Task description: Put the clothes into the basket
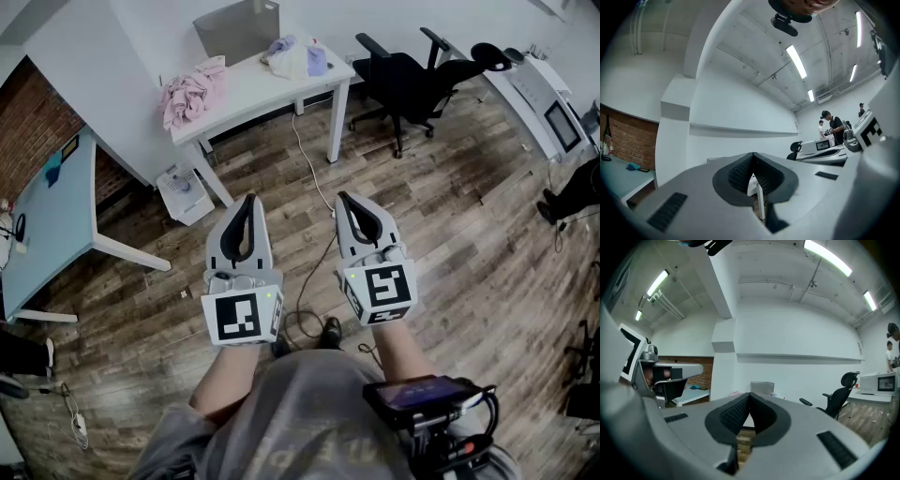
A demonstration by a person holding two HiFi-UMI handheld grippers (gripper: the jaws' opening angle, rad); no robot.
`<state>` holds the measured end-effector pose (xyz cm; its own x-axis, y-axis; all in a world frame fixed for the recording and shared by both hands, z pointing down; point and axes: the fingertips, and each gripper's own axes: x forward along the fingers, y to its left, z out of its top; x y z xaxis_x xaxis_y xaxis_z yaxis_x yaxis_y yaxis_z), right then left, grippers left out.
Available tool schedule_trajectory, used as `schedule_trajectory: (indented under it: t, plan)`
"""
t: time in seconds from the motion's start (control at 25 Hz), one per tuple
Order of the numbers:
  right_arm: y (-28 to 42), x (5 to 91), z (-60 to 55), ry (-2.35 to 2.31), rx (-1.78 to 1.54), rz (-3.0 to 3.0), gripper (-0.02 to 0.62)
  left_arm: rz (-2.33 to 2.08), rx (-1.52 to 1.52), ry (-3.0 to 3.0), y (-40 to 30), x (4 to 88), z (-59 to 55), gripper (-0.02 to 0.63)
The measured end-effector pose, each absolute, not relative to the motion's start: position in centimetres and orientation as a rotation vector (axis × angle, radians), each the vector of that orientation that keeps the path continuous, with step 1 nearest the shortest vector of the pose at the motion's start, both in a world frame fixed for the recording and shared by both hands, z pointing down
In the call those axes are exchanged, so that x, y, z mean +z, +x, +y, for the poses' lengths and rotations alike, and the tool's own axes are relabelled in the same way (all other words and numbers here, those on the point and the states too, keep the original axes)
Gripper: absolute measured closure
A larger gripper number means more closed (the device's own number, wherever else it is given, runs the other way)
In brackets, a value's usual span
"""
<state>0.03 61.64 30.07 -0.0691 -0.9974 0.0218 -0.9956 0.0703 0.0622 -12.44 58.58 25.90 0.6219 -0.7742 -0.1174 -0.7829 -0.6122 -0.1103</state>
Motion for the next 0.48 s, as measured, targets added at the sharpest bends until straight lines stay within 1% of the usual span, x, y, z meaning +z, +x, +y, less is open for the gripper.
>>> schedule_trajectory:
  t: [0.24,0.48]
  plan:
    - [3.0,30.3,62.0,2.083,-0.053,-2.284,0.589,1.326,0.106,-2.669,-9.3,25.9,59.2,0.598]
    - [4.6,30.5,61.3,2.058,-0.052,-2.347,0.589,1.388,0.102,-2.627,-8.0,26.2,59.3,0.598]
